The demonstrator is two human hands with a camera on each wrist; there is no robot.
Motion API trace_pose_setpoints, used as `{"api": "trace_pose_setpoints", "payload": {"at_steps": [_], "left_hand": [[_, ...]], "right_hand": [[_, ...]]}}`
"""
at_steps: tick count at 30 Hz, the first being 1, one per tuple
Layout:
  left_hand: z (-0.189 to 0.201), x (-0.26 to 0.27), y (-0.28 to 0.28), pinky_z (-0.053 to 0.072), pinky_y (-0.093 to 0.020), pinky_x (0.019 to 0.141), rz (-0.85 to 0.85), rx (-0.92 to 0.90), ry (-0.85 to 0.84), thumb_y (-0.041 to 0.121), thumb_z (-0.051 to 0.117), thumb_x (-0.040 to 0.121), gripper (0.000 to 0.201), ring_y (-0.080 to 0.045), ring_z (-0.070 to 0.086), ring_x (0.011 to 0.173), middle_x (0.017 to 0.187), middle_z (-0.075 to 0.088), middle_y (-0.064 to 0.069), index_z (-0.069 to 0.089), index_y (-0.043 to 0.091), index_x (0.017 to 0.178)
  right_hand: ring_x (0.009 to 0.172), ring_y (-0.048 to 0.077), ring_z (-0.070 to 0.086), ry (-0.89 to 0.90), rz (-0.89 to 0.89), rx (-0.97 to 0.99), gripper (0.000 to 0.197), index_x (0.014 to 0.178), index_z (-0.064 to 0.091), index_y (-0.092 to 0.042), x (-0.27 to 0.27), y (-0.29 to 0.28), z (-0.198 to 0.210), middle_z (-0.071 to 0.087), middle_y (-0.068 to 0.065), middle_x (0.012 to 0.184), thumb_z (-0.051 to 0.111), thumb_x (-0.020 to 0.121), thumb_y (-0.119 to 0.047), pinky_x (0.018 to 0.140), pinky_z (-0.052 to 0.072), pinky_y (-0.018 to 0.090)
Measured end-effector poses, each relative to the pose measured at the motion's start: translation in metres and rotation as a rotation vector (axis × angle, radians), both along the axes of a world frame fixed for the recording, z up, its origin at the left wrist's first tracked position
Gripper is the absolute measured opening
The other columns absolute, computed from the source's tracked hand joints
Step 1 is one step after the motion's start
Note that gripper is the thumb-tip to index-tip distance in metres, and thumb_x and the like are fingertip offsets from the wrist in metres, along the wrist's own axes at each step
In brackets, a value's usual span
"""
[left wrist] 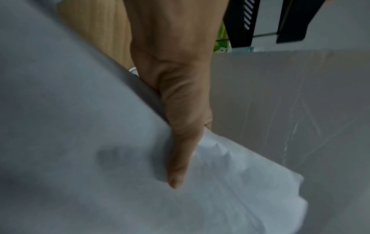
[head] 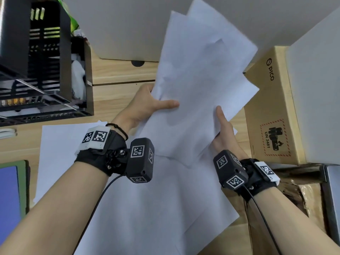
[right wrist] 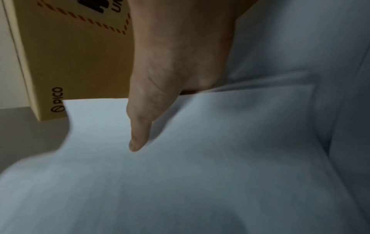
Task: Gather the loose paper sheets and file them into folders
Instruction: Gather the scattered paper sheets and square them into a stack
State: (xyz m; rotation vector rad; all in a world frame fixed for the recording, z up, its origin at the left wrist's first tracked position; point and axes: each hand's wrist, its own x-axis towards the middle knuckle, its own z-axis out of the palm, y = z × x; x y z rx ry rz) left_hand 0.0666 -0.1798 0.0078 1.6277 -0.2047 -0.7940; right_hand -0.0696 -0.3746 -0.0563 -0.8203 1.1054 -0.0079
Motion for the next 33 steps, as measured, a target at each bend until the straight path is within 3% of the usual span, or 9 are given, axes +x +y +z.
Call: {"api": "trace_pose_setpoints", "payload": {"at_steps": [4, 8, 11, 13, 19, 22, 25, 29, 33], "left_hand": [[0.028, -0.005, 0.004, 0.059, -0.034, 0.077, 0.108, -0.202, 0.003, 0.008, 0.080, 0.069, 0.030, -0.020, 0.072, 0.088, 0.094, 0.076, -0.001, 0.069, 0.010, 0.097], [0.051, -0.006, 0.010, 0.057, -0.033, 0.079, 0.122, -0.271, -0.082, 0.014, 0.087, 0.068, 0.031, -0.019, 0.071, 0.091, 0.097, 0.076, 0.000, 0.072, 0.015, 0.095], [0.065, -0.009, 0.011, 0.056, -0.034, 0.082, 0.183, -0.291, -0.197, 0.011, 0.084, 0.072, 0.028, -0.017, 0.071, 0.095, 0.098, 0.076, 0.003, 0.073, 0.020, 0.095], [0.071, -0.010, 0.013, 0.056, -0.033, 0.084, 0.262, -0.319, -0.248, 0.007, 0.084, 0.072, 0.026, -0.017, 0.072, 0.095, 0.096, 0.076, 0.005, 0.075, 0.024, 0.091], [0.050, -0.019, 0.038, 0.054, -0.021, 0.083, 0.337, -0.195, -0.236, 0.009, 0.085, 0.071, 0.040, -0.008, 0.071, 0.097, 0.098, 0.075, 0.011, 0.067, 0.019, 0.106], [0.035, -0.027, 0.050, 0.053, -0.016, 0.077, 0.358, -0.124, -0.173, 0.012, 0.086, 0.071, 0.042, 0.000, 0.069, 0.093, 0.102, 0.072, 0.011, 0.065, 0.023, 0.106], [0.029, -0.032, 0.055, 0.056, -0.019, 0.077, 0.352, -0.113, -0.152, 0.012, 0.085, 0.071, 0.043, -0.005, 0.070, 0.095, 0.104, 0.072, 0.007, 0.066, 0.018, 0.110], [0.048, -0.034, 0.055, 0.053, -0.018, 0.076, 0.329, -0.180, -0.212, 0.005, 0.082, 0.075, 0.030, -0.006, 0.072, 0.091, 0.090, 0.075, 0.014, 0.069, 0.023, 0.094], [0.058, -0.034, 0.064, 0.055, -0.026, 0.083, 0.323, -0.238, -0.282, 0.007, 0.082, 0.074, 0.030, -0.015, 0.072, 0.098, 0.099, 0.076, 0.007, 0.071, 0.018, 0.099]], "right_hand": [[0.109, 0.028, 0.067, -0.209, -0.019, -0.021, 0.084, 0.137, 0.046, -0.008, 0.001, 0.012, 0.039, 0.063, 0.012, 0.128, 0.081, 0.070, -0.045, 0.075, 0.059, 0.037], [0.105, 0.025, 0.068, -0.316, 0.010, -0.167, 0.048, 0.126, 0.055, 0.004, 0.005, 0.012, 0.075, 0.070, 0.013, 0.112, 0.067, 0.088, -0.024, 0.085, 0.055, 0.035], [0.112, 0.022, 0.064, -0.335, -0.041, -0.341, 0.083, 0.132, 0.044, 0.002, 0.011, 0.015, 0.104, 0.064, 0.010, 0.118, 0.084, 0.070, -0.036, 0.098, 0.051, 0.041], [0.119, 0.022, 0.059, -0.315, -0.043, -0.438, 0.088, 0.133, 0.038, -0.006, 0.015, 0.017, 0.118, 0.058, 0.007, 0.128, 0.081, 0.065, -0.043, 0.104, 0.047, 0.044], [0.090, 0.013, 0.066, -0.370, 0.170, -0.562, 0.014, 0.099, 0.063, -0.017, 0.014, 0.030, 0.114, 0.070, -0.004, 0.094, 0.063, 0.087, -0.010, 0.080, 0.052, 0.029], [0.080, 0.003, 0.065, -0.290, 0.273, -0.603, 0.020, 0.095, 0.062, -0.016, 0.007, 0.038, 0.101, 0.069, -0.007, 0.088, 0.056, 0.087, 0.001, 0.072, 0.049, 0.017], [0.084, 0.009, 0.065, -0.226, 0.331, -0.615, 0.026, 0.096, 0.063, -0.016, 0.006, 0.041, 0.090, 0.069, -0.002, 0.095, 0.050, 0.087, 0.004, 0.073, 0.049, 0.019], [0.068, 0.002, 0.062, -0.259, 0.241, -0.639, 0.024, 0.096, 0.062, -0.007, 0.013, 0.045, 0.105, 0.065, -0.002, 0.085, 0.046, 0.086, 0.008, 0.062, 0.047, 0.014], [0.072, 0.000, 0.062, -0.309, 0.246, -0.613, 0.033, 0.085, 0.060, -0.019, 0.010, 0.047, 0.119, 0.064, -0.006, 0.085, 0.043, 0.087, 0.009, 0.071, 0.048, 0.014]]}}
